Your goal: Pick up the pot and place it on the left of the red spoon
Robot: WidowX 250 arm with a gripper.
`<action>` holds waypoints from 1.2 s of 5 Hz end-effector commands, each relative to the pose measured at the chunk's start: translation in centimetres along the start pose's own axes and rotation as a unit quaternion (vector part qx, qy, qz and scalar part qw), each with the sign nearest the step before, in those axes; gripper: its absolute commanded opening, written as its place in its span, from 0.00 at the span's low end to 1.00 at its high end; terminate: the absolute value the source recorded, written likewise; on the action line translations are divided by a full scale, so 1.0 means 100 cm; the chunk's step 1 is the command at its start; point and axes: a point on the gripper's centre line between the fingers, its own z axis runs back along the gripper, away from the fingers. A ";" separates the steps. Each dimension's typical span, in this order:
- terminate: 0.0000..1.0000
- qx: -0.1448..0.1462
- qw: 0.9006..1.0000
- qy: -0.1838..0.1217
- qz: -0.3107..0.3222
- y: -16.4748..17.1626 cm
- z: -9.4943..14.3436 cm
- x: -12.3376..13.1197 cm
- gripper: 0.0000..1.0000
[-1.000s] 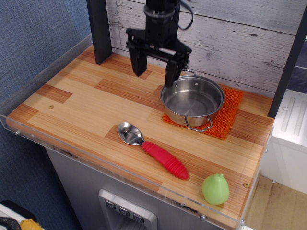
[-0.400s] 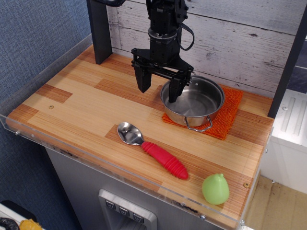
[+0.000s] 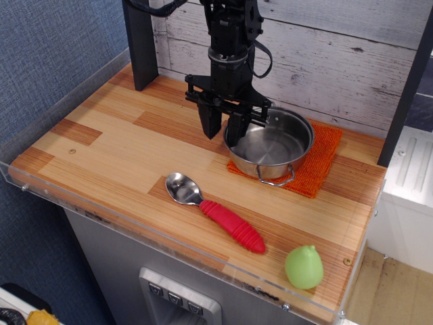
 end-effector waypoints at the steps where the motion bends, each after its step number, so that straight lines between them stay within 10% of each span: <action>1: 0.00 -0.010 0.999 -0.037 0.003 -0.005 0.017 0.006 0.00; 6: 0.00 -0.035 0.981 -0.126 0.142 0.043 0.083 -0.032 0.00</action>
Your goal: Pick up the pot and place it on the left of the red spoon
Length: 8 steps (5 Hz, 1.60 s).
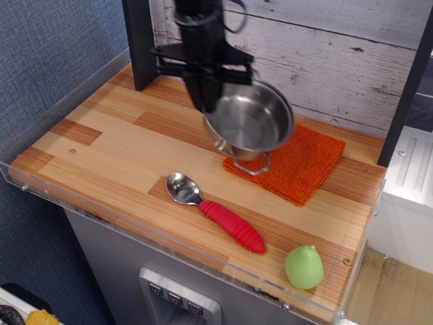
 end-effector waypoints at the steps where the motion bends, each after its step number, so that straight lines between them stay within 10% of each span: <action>1: 0.00 0.008 0.998 -0.035 0.057 0.048 0.030 -0.012 0.00; 5: 0.00 0.059 0.986 0.015 0.158 0.144 0.020 -0.050 0.00; 8: 0.00 0.102 0.984 0.023 0.146 0.156 -0.017 -0.045 0.00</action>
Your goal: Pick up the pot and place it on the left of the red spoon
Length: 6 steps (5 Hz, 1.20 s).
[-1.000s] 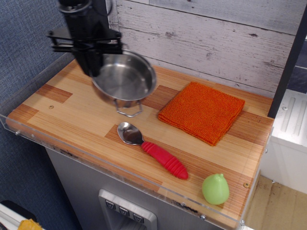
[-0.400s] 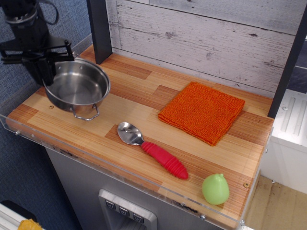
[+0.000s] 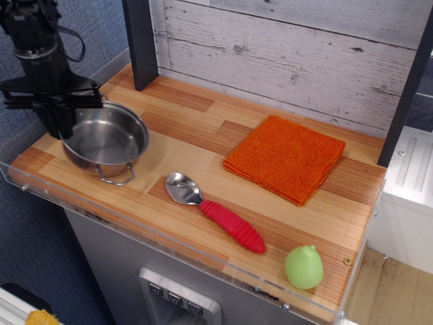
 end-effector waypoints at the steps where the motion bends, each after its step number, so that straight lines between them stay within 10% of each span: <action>1: 0.00 0.018 1.000 -0.011 -0.001 0.004 -0.008 0.006 0.00; 2: 0.00 0.029 1.000 -0.003 0.000 0.008 -0.010 0.006 0.00; 3: 0.00 0.029 1.000 -0.010 -0.004 0.013 -0.007 0.008 1.00; 6: 0.00 0.045 0.998 -0.008 -0.031 0.012 0.025 0.013 1.00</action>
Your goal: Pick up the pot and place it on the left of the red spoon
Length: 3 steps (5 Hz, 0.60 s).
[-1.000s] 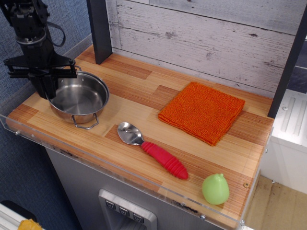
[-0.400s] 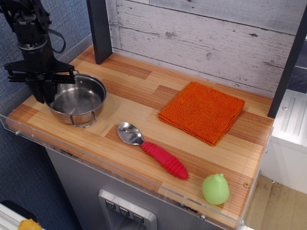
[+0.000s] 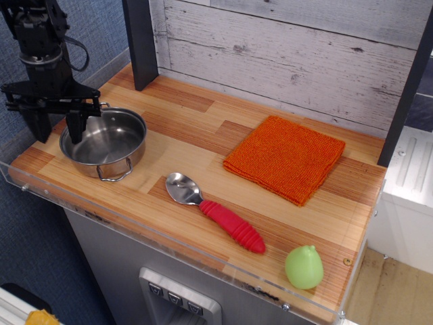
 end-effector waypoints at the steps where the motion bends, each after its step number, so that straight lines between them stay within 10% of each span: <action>1: 0.00 0.025 0.997 -0.031 -0.062 -0.011 0.061 0.011 1.00; 3: 0.00 0.027 0.992 -0.035 -0.120 -0.068 0.092 -0.005 1.00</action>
